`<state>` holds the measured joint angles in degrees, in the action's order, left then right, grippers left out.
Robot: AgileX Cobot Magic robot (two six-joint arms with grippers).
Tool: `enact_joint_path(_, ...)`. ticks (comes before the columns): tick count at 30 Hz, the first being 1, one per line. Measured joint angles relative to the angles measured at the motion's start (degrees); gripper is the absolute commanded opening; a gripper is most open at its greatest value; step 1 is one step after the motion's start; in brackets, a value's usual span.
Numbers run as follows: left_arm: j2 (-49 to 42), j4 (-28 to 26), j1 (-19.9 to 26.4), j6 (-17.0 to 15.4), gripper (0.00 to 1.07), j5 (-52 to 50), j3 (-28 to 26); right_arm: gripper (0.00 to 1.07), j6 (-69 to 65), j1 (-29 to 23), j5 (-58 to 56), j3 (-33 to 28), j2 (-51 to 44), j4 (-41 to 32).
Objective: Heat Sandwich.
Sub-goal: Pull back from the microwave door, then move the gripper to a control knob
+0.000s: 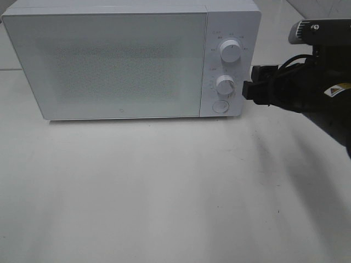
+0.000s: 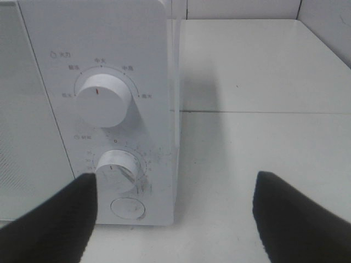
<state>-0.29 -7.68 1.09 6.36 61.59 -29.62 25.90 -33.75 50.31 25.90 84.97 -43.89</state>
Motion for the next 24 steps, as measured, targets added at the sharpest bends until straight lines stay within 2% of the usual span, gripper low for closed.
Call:
enact_joint_path(2, 0.0, 0.0, 0.0, 0.0, 0.97, 0.0, 0.0, 0.76, 0.1, -3.2, 4.0, 0.0, 2.8, -4.0)
enact_joint_path(13, 0.0, 0.0, 0.0, 0.0, 0.97, 0.0, 0.0, 0.76, -0.1, -9.2, 10.4, 0.2, 10.6, -7.2)
enact_joint_path(17, 0.0, 0.0, 0.0, 0.0, 0.97, 0.0, 0.0, 0.76, -1.1, -9.8, 11.1, 1.2, 13.3, -6.8)
enact_joint_path(24, 0.0, 0.0, 0.0, 0.0, 0.97, 0.0, 0.0, 0.76, -5.7, -9.9, 16.8, 1.4, 17.9, -1.4)
